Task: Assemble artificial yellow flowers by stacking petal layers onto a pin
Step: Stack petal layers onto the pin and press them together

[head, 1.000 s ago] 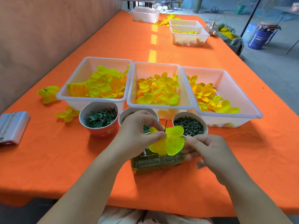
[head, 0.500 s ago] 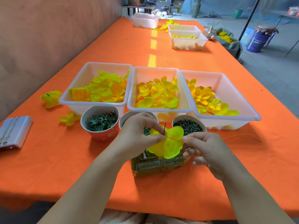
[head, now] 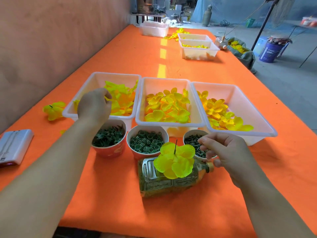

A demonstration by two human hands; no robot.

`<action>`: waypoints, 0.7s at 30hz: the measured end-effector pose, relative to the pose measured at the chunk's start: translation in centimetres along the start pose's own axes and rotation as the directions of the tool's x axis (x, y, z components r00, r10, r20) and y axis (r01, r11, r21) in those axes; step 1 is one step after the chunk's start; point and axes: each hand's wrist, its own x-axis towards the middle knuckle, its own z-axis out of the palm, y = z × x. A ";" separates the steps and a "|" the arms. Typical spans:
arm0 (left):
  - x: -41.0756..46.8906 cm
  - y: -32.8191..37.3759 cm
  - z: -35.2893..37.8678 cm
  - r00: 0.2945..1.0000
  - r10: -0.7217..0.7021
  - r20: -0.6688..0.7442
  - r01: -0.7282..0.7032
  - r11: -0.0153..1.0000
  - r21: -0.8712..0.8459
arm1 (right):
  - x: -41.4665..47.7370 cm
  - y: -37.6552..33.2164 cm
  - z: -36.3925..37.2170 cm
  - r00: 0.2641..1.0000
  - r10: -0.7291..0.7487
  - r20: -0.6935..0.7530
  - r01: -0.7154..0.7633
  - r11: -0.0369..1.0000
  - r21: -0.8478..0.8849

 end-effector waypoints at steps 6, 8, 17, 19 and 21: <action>3.9 -1.1 3.2 0.938 -0.085 0.336 0.033 0.987 0.158 | 1.1 -1.5 1.6 0.994 -0.100 0.040 0.100 0.995 -0.013; 4.5 -1.5 3.7 0.920 -0.124 0.371 0.073 0.986 0.147 | 1.4 -1.8 1.9 0.993 -0.113 0.038 0.113 0.993 -0.013; 4.2 -1.7 4.4 0.962 -0.221 0.164 0.220 0.975 0.020 | 1.7 -2.3 2.0 0.993 -0.116 0.036 0.116 0.993 0.005; 4.6 -1.6 4.2 0.938 -0.289 0.191 0.321 0.933 -0.163 | 1.6 -2.3 2.0 0.992 -0.116 0.046 0.116 0.993 0.005; 4.6 -1.4 3.9 0.916 -0.348 0.199 0.400 0.833 -0.382 | 1.5 -2.3 2.1 0.992 -0.114 0.056 0.114 0.994 0.000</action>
